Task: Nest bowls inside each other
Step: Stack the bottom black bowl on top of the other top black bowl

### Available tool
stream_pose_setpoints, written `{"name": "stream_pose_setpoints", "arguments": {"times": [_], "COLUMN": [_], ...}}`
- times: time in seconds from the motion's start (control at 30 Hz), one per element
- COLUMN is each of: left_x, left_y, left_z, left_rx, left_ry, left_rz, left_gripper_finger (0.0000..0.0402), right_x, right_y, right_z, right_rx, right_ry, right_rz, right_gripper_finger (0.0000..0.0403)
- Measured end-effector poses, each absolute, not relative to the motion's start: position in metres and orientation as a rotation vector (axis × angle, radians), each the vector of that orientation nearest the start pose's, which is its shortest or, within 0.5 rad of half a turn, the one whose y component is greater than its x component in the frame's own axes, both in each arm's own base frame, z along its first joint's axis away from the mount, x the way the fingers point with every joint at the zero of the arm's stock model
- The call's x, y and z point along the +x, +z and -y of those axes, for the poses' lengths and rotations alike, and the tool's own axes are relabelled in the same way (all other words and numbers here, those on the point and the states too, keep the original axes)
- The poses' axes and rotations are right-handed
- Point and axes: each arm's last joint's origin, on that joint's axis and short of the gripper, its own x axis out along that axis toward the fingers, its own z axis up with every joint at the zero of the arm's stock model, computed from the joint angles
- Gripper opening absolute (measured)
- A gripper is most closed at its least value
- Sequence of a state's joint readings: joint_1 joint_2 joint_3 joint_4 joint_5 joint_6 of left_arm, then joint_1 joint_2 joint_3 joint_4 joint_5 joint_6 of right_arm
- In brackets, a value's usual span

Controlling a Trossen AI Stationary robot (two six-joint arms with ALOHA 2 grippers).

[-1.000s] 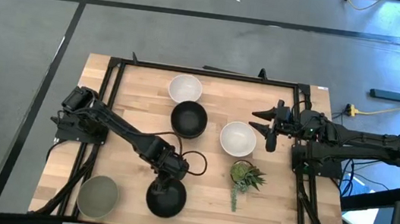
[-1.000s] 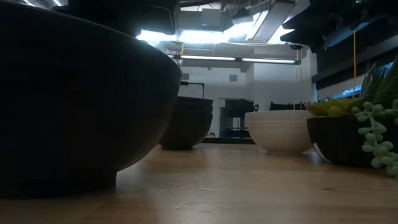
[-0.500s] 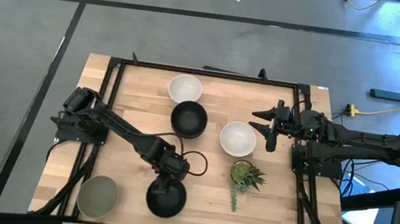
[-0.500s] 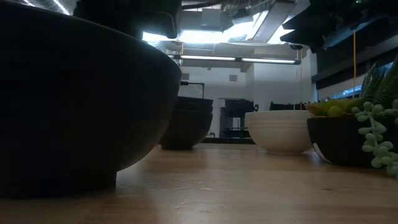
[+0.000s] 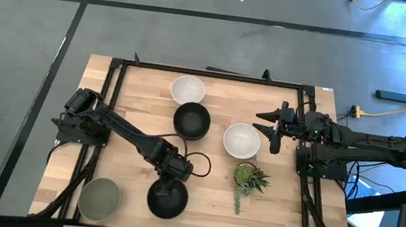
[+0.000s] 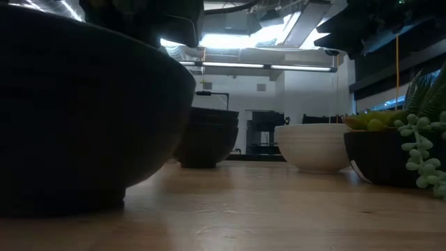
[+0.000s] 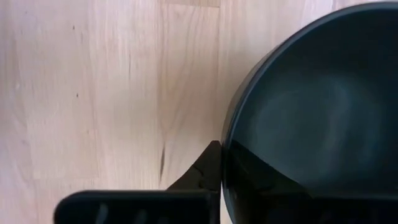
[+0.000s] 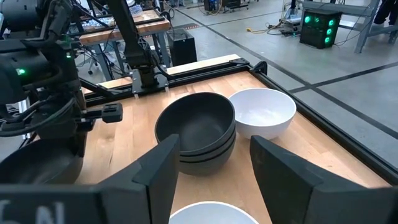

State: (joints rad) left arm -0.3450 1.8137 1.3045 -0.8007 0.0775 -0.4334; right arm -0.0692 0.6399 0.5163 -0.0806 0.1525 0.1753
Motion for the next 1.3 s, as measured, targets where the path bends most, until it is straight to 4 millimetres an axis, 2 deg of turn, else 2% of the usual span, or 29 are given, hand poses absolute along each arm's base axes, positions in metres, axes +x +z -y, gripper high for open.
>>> {"name": "stream_pose_setpoints", "arguments": {"times": [0.23,0.37,0.6,0.73,0.97,1.07,1.3], "left_x": [0.330,0.328,0.323,0.310,0.287,0.283,0.293], "left_y": [0.199,0.200,0.222,0.247,0.296,0.303,0.307], "left_z": [0.120,0.112,0.088,0.065,0.014,-0.011,-0.059], "left_rx": [-0.208,-0.202,-0.163,-0.143,-0.160,-0.185,-0.235], "left_ry": [-0.124,-0.146,-0.125,-0.038,0.143,0.243,0.303], "left_rz": [-1.380,-1.414,-1.365,-1.325,-1.131,-1.085,-1.012], "left_gripper_finger": [0.0005,0.0004,0.0002,0.0002,0.0002,0.0002,0.0002], "right_x": [0.152,0.152,0.152,0.152,0.152,0.152,0.152], "right_y": [0.271,0.271,0.271,0.270,0.269,0.269,0.269], "right_z": [0.015,0.015,0.015,0.015,0.015,0.015,0.015], "right_rx": [0.165,0.165,0.165,0.165,0.164,0.160,0.134], "right_ry": [-0.239,-0.239,-0.239,-0.240,-0.243,-0.243,-0.247], "right_rz": [-0.184,-0.184,-0.186,-0.196,-0.201,-0.202,-0.204], "right_gripper_finger": [0.0198,0.0198,0.0198,0.0198,0.0198,0.0198,0.0198]}}
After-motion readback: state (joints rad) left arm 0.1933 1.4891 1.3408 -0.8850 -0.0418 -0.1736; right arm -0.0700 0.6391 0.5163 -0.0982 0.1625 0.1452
